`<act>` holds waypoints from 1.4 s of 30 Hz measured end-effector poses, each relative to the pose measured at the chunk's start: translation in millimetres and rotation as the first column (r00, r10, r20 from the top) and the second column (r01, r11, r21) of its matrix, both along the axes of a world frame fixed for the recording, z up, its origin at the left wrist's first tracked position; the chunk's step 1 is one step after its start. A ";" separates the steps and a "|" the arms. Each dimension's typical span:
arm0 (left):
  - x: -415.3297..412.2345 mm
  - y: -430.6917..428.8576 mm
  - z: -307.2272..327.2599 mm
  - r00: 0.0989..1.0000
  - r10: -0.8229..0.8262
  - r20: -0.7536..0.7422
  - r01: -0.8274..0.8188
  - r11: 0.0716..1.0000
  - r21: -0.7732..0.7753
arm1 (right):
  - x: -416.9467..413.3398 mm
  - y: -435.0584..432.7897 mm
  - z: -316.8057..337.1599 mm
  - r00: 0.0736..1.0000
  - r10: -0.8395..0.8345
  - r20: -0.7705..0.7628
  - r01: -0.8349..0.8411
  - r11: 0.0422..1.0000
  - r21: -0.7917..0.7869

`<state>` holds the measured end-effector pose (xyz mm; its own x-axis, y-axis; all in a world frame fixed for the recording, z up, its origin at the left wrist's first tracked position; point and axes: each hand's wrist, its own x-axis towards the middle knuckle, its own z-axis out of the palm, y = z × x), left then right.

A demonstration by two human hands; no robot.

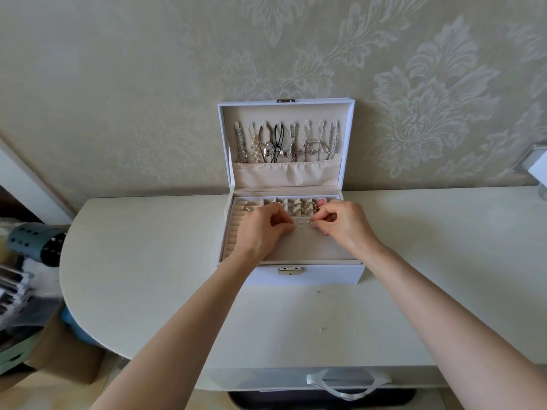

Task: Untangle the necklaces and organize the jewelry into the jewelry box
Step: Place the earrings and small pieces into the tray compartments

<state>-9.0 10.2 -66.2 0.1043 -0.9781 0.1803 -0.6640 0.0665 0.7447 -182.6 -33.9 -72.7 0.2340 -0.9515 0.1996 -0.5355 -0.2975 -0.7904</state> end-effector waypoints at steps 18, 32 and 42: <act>-2.8 -11.6 -0.5 0.994 0.021 0.103 -0.023 1.000 0.014 | 1.4 3.6 -0.6 0.993 0.035 -0.115 -0.051 0.989 -0.138; -7.9 -8.4 -1.8 0.961 0.017 0.276 0.010 0.995 -0.098 | 2.4 6.7 -1.3 0.965 0.063 -0.253 -0.134 0.952 -0.275; 0.1 11.2 -11.8 0.849 0.020 0.528 0.150 0.949 -0.276 | -5.8 22.9 -5.3 0.886 0.030 -0.463 -0.230 0.895 -0.383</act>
